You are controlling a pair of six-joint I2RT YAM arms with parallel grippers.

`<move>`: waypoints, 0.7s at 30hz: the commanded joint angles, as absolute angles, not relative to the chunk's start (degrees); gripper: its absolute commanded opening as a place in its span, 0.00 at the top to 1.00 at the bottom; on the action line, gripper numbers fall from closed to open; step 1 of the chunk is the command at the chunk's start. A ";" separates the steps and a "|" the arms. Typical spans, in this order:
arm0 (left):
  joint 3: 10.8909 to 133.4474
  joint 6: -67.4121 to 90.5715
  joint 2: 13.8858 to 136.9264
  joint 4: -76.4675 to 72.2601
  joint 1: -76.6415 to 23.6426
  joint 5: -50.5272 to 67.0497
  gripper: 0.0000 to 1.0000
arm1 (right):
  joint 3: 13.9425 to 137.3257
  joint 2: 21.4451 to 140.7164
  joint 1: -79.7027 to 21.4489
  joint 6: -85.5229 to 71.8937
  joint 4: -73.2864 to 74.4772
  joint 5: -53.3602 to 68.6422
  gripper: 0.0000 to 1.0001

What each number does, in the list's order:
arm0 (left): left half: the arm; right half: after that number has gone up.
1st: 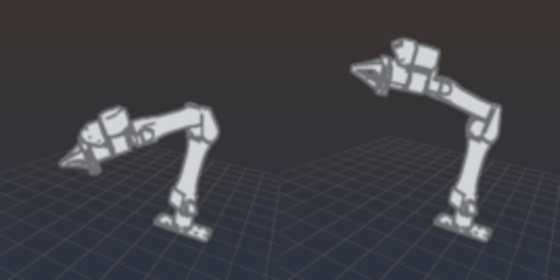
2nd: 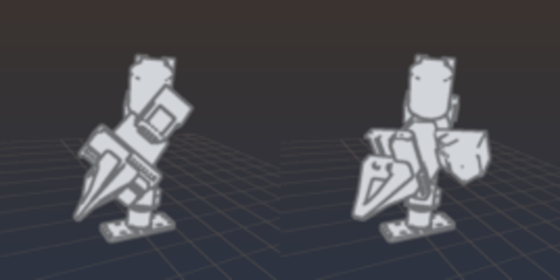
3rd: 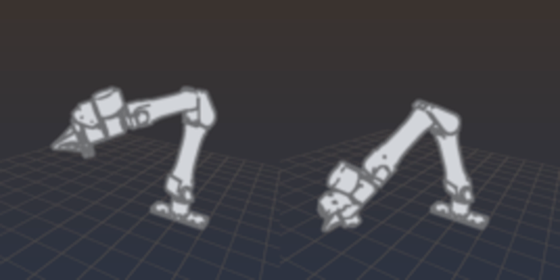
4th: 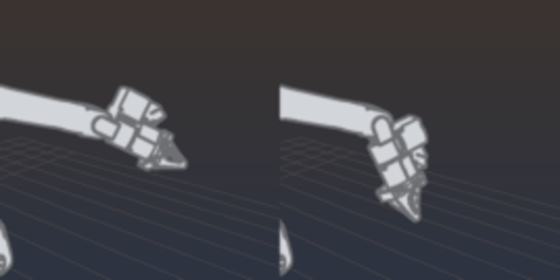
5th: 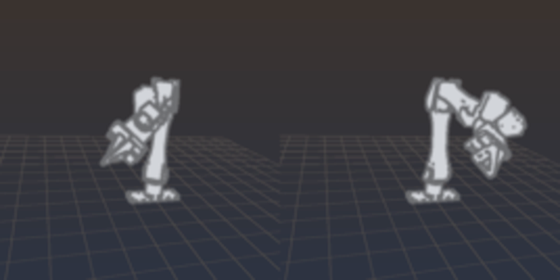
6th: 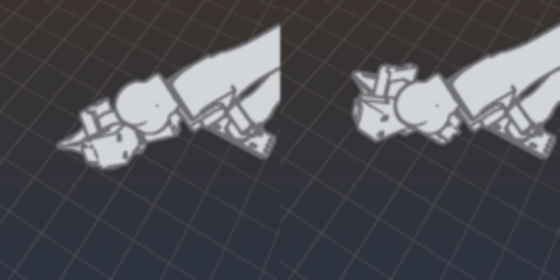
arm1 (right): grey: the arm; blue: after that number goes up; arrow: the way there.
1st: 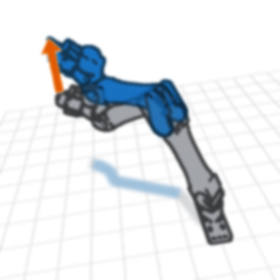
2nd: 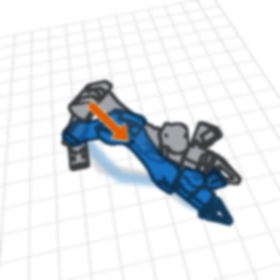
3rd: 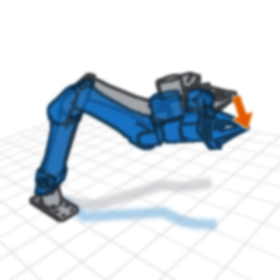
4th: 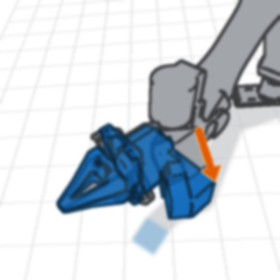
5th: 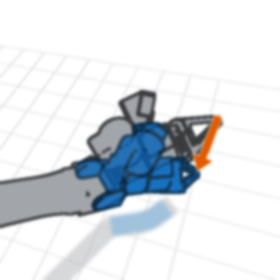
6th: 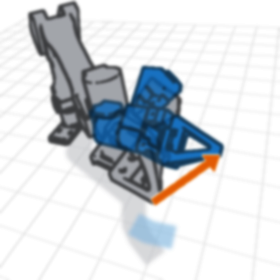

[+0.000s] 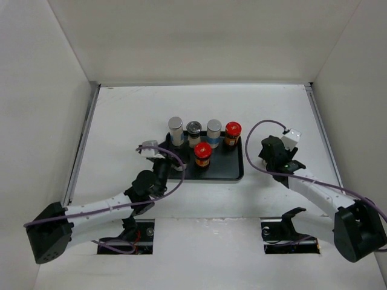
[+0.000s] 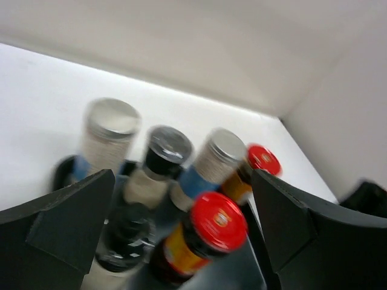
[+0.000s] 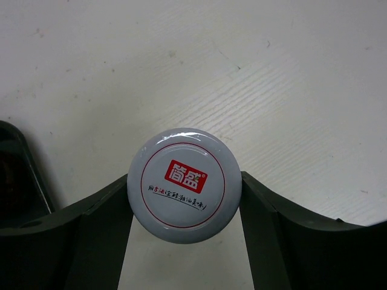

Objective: Organize the condiment bottles

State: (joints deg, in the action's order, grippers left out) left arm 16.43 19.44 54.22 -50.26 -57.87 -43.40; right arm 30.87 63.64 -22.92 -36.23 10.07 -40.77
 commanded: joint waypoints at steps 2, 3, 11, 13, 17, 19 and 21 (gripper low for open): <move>11.79 19.68 46.07 -53.97 -51.12 -48.86 0.00 | 31.99 56.01 -25.34 -34.55 6.59 -44.12 0.50; 10.91 20.21 44.40 -53.62 -49.63 -49.74 0.00 | 32.51 54.33 -26.83 -33.67 6.68 -44.21 0.50; 9.14 26.80 39.64 -45.45 -41.36 -53.00 0.00 | 38.40 58.34 -42.47 -33.84 5.46 -41.57 0.50; 9.32 29.08 39.55 -42.90 -40.13 -52.82 0.00 | 38.85 61.51 -46.17 -33.31 1.95 -41.22 0.50; 9.75 33.21 40.69 -38.77 -36.00 -50.90 0.00 | 39.11 68.62 -50.66 -31.21 -5.87 -39.47 0.48; 10.28 35.58 40.96 -35.79 -34.07 -48.09 0.00 | 39.64 72.23 -51.45 -29.37 -8.51 -38.94 0.48; 10.89 38.13 41.57 -32.80 -31.61 -46.59 0.00 | 39.99 74.87 -51.98 -28.13 -10.89 -39.28 0.47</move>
